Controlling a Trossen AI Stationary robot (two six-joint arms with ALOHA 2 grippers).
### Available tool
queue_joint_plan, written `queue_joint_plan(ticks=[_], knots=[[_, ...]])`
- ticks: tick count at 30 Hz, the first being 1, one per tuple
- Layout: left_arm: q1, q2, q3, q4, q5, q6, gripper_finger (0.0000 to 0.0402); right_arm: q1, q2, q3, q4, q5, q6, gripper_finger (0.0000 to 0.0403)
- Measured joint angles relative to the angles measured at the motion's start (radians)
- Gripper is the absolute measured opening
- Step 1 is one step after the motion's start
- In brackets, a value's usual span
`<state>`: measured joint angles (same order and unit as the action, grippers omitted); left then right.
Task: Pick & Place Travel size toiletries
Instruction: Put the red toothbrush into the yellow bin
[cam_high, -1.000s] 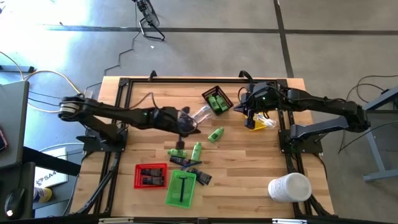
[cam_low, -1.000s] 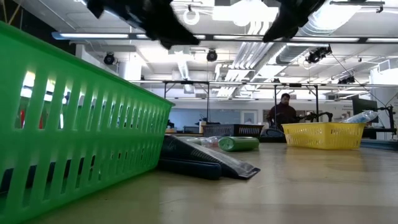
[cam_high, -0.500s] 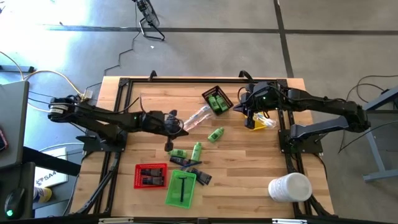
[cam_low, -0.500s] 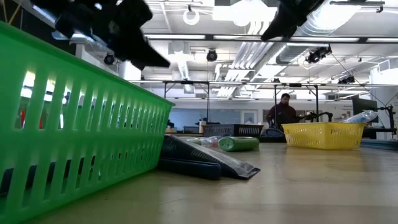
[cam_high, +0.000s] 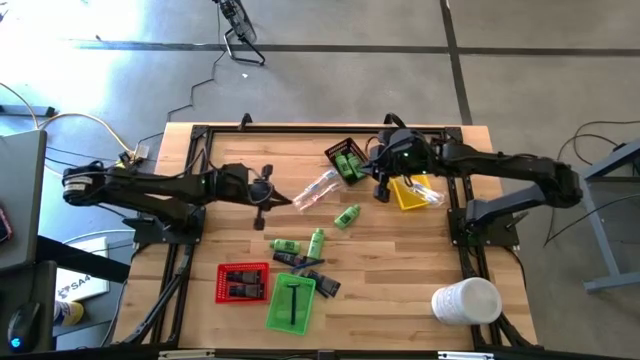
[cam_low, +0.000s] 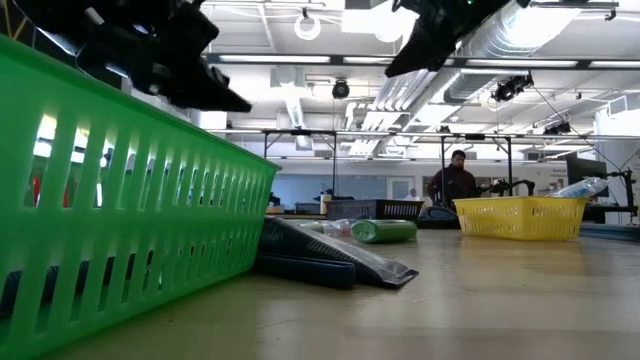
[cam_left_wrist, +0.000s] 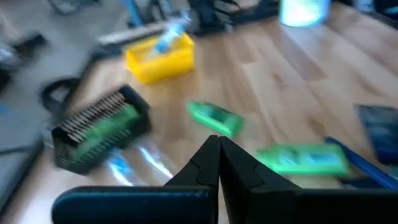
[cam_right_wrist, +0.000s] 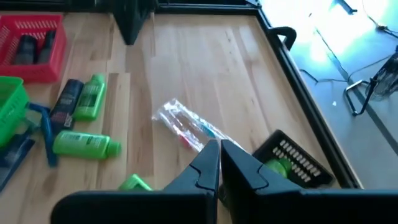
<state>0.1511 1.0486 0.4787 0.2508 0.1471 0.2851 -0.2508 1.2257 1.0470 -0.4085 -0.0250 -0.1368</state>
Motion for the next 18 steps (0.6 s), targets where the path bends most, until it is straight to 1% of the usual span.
queue_joint_plan(ticks=[2, 4, 11, 14, 18], knots=[[0.01, -0.022, -0.001, -0.056, 0.073, -0.005, 0.0, 0.0, 0.025, 0.0, 0.026, 0.0, 0.0, 0.0009], [0.012, -0.047, -0.001, -0.068, 0.107, -0.006, 0.0, 0.0, 0.046, 0.0, 0.051, 0.0, 0.0, 0.0009], [0.004, -0.152, 0.0, -0.095, 0.154, -0.081, 0.0, 0.01, 0.059, 0.0, 0.064, -0.001, 0.05, 0.0009], [-0.02, -0.211, 0.0, -0.152, 0.152, -0.084, 0.0, 0.027, 0.059, 0.0, 0.062, -0.003, 0.069, 0.0009], [-0.067, -0.274, 0.0, -0.225, 0.102, -0.102, 0.0, 0.047, 0.059, 0.0, 0.062, -0.007, 0.065, 0.0009]])
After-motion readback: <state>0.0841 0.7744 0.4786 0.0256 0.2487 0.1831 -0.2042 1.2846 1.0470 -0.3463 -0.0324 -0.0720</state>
